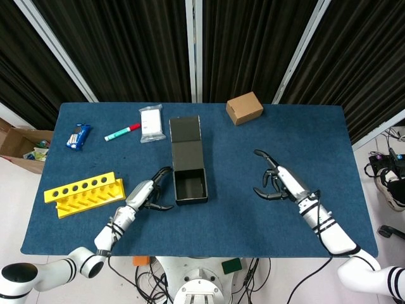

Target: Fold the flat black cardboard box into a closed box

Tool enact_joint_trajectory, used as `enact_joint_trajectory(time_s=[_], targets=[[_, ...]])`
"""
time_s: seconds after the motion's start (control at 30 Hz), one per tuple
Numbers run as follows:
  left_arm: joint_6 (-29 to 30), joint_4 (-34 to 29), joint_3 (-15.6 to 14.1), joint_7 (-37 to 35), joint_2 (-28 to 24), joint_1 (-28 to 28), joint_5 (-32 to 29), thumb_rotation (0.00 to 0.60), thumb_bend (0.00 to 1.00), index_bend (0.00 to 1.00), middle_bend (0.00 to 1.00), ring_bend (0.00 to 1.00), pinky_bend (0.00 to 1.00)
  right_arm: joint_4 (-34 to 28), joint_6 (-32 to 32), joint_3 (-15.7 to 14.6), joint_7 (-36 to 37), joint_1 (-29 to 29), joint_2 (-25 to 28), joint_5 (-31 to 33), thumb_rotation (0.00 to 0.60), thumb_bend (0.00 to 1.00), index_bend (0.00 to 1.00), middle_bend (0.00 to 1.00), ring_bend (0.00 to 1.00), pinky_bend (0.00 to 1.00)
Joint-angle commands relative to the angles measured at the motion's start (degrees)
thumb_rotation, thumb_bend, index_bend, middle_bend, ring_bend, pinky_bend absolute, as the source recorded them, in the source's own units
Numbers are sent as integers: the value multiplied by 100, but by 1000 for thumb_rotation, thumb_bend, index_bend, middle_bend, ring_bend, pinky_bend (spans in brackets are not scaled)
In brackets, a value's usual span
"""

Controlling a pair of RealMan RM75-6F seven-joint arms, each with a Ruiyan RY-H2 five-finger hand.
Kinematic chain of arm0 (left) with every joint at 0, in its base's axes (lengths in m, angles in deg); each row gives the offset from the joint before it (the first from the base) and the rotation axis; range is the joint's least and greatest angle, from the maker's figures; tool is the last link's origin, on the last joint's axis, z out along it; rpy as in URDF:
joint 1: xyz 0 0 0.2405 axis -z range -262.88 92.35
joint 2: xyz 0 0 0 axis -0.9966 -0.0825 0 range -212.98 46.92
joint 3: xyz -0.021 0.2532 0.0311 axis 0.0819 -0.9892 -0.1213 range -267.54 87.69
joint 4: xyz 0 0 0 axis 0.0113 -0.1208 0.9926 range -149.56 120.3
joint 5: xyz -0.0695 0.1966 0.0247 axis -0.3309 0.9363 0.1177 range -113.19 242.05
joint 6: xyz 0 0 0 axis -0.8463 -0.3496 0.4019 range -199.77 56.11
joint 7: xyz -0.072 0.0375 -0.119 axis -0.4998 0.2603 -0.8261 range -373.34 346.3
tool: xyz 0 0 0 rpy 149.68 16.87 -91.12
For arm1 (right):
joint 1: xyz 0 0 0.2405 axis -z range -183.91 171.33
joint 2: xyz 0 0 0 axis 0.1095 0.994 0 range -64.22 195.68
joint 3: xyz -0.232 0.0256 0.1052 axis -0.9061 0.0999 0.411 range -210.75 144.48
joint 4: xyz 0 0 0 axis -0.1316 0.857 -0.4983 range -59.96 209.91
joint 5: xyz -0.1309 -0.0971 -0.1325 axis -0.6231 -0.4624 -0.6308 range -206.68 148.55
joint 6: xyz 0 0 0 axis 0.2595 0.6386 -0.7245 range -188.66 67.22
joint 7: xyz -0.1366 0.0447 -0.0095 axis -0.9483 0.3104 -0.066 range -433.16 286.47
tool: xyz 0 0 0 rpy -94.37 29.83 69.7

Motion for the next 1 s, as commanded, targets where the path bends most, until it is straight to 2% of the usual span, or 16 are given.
enact_joint_trajectory(time_s=[0.03, 0.53, 0.63, 0.73, 0.77, 0.83, 1.0], targets=[[-49, 45, 37, -38, 64, 57, -20, 462, 92, 0, 0, 687, 987, 78, -17, -41, 79, 16, -68, -6, 506, 307, 0, 67, 564, 845], [-316, 117, 208, -253, 295, 280, -193, 464, 92, 14, 10, 689, 988, 365, 19, -163, 332, 128, -291, 13, 505, 300, 0, 73, 564, 844], [-300, 161, 297, -291, 374, 299, -264, 492, 92, 189, 194, 717, 989, 424, -105, -117, 250, 114, -421, 254, 509, 256, 0, 87, 564, 845], [-64, 168, 312, -365, 394, 259, -184, 593, 91, 439, 413, 766, 990, 473, -457, 12, 11, -14, -572, 733, 526, 181, 0, 124, 567, 845], [25, 150, 295, -383, 374, 238, -137, 600, 91, 504, 483, 780, 990, 497, -581, 73, -76, -77, -627, 898, 553, 176, 0, 156, 571, 846], [240, 72, 242, -368, 298, 186, -16, 600, 90, 530, 517, 785, 991, 606, -885, 220, -284, -269, -765, 1226, 596, 176, 0, 209, 575, 848], [574, -371, 103, -284, 5, 110, 230, 600, 90, 534, 517, 785, 991, 953, -1558, 629, -858, -856, -1180, 2052, 600, 175, 0, 235, 576, 852]])
